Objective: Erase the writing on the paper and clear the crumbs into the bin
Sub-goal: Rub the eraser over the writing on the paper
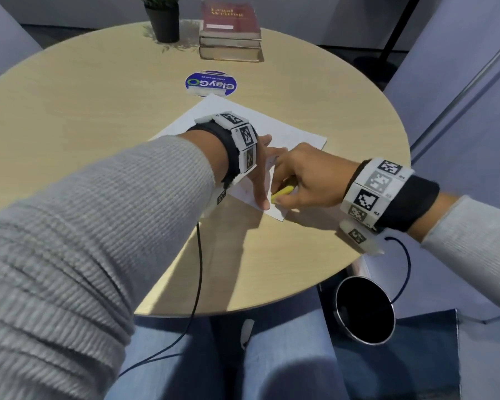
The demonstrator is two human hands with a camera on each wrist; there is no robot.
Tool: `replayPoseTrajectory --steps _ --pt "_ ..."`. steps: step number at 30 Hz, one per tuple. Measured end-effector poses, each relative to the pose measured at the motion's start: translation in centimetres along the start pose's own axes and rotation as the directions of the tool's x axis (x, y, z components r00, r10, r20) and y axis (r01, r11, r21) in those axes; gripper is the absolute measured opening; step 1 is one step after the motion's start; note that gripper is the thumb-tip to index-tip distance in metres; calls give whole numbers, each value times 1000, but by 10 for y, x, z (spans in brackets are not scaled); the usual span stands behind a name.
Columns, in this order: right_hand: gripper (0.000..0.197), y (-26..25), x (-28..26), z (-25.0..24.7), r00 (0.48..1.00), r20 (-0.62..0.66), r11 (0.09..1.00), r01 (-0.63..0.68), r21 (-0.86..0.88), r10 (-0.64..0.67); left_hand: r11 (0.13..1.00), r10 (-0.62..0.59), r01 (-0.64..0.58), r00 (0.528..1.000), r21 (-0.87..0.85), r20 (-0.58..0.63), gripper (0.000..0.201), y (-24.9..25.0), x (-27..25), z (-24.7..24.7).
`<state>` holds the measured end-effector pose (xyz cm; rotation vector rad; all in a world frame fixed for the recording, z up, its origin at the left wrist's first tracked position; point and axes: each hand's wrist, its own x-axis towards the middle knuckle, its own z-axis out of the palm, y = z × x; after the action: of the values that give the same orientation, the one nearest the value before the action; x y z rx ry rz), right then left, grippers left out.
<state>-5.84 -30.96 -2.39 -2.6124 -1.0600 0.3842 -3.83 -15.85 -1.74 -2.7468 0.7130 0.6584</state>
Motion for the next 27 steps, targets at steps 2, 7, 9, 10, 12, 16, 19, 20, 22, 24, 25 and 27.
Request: replayPoseTrajectory --steps 2,7,9,10,12,16,19,20,22,24,25,27 --pt "14 6 2 -6 999 5 999 -33 9 33 1000 -2 2 1000 -20 2 115 2 0 0" --pt "11 35 11 -24 974 -136 982 -188 -29 182 994 3 -4 1000 -108 -11 124 -2 10 5" --pt "10 23 8 -15 988 -97 992 -126 -32 122 999 5 -4 1000 -34 13 118 0 8 6" --pt "9 16 4 -10 995 -63 996 -85 -27 83 1000 -2 3 1000 -30 22 116 1 7 4" --pt "9 14 -1 -8 997 -30 998 -68 17 68 997 -9 11 1000 -75 23 118 -1 8 0" --pt "11 41 7 -24 971 -120 978 -207 12 207 989 5 -6 1000 -146 -9 121 0 11 8" --pt "9 34 5 -17 979 -112 985 -170 -1 169 998 -10 11 1000 -59 23 120 1 9 7" --pt "9 26 2 -12 988 -88 991 -130 -7 129 999 -14 16 999 -34 41 121 1 9 4" --pt "10 18 -3 -9 996 -39 996 -86 -1 86 999 -31 32 998 -9 62 122 1 8 0" --pt "11 27 -1 -16 987 -61 989 -147 29 148 995 -29 32 999 -91 38 125 2 10 -2" --pt "11 34 1 -22 978 -96 982 -184 30 186 986 -31 32 999 -162 8 129 2 11 0" --pt "12 42 4 -25 965 -148 976 -218 13 217 974 -36 35 999 -223 0 142 4 9 1"
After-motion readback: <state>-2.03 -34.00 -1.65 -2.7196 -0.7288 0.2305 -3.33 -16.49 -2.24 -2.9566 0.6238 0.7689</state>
